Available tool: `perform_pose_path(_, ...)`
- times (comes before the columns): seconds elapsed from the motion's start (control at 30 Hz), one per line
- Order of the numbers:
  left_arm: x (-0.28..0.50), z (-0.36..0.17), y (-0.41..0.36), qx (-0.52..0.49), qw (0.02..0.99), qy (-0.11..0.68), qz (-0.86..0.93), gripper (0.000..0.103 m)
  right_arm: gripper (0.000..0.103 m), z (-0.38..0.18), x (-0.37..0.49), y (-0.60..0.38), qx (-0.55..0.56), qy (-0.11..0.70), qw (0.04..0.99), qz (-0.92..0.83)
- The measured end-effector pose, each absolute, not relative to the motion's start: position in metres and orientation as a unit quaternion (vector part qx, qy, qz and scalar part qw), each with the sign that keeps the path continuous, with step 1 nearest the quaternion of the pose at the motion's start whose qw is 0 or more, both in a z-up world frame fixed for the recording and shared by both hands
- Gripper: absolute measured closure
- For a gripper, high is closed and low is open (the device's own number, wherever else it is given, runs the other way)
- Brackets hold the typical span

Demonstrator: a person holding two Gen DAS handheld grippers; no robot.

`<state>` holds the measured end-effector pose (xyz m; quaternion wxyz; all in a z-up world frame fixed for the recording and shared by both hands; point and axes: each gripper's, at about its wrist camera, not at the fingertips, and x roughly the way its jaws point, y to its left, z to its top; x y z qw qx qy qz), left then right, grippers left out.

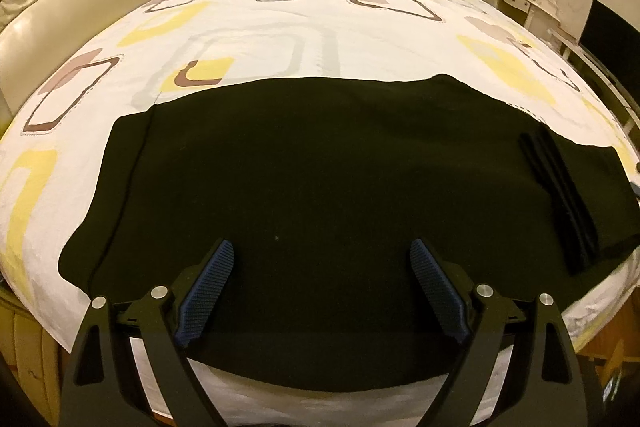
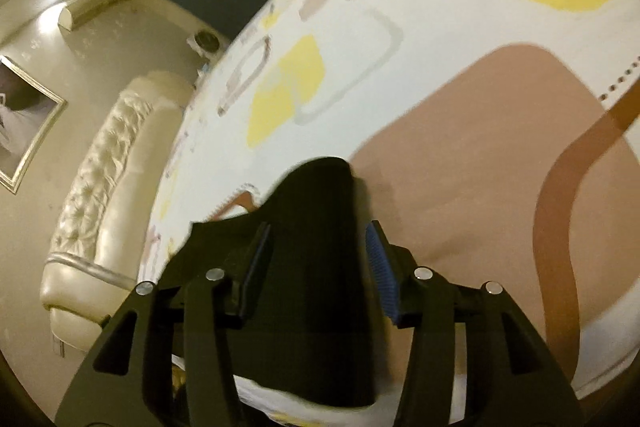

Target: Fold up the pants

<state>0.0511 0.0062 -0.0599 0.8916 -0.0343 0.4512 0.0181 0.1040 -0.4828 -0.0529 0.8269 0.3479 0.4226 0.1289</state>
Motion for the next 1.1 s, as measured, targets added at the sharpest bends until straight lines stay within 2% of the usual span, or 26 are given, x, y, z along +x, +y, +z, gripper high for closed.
perform_pose_path(0.23,0.042,-0.041,0.028,-0.084,0.884,0.46,-0.024,0.014,0.041,-0.018,0.083,-0.433,0.309,0.408,0.849,0.133)
perform_pose_path(0.5,0.015,-0.013,0.126,-0.198,0.881,0.43,-0.022,0.014,0.038,-0.001,0.063,-0.356,0.243,0.41,0.866,0.154)
perform_pose_path(0.57,0.013,-0.019,0.159,-0.242,0.871,0.427,-0.02,0.014,0.035,0.003,0.056,-0.344,0.234,0.407,0.868,0.163)
perform_pose_path(0.73,0.024,-0.039,0.216,-0.326,0.845,0.423,-0.029,0.015,0.034,0.002,0.042,-0.318,0.222,0.414,0.865,0.18)
perform_pose_path(0.97,0.065,-0.069,0.216,-0.349,0.805,0.474,-0.079,0.015,0.034,-0.004,0.032,-0.305,0.218,0.422,0.861,0.181)
perform_pose_path(1.07,0.076,-0.078,0.214,-0.369,0.796,0.471,-0.093,0.016,0.034,-0.004,0.029,-0.304,0.221,0.421,0.86,0.183)
perform_pose_path(1.1,0.078,-0.079,0.214,-0.376,0.793,0.47,-0.095,0.02,0.034,-0.005,0.029,-0.303,0.222,0.419,0.861,0.184)
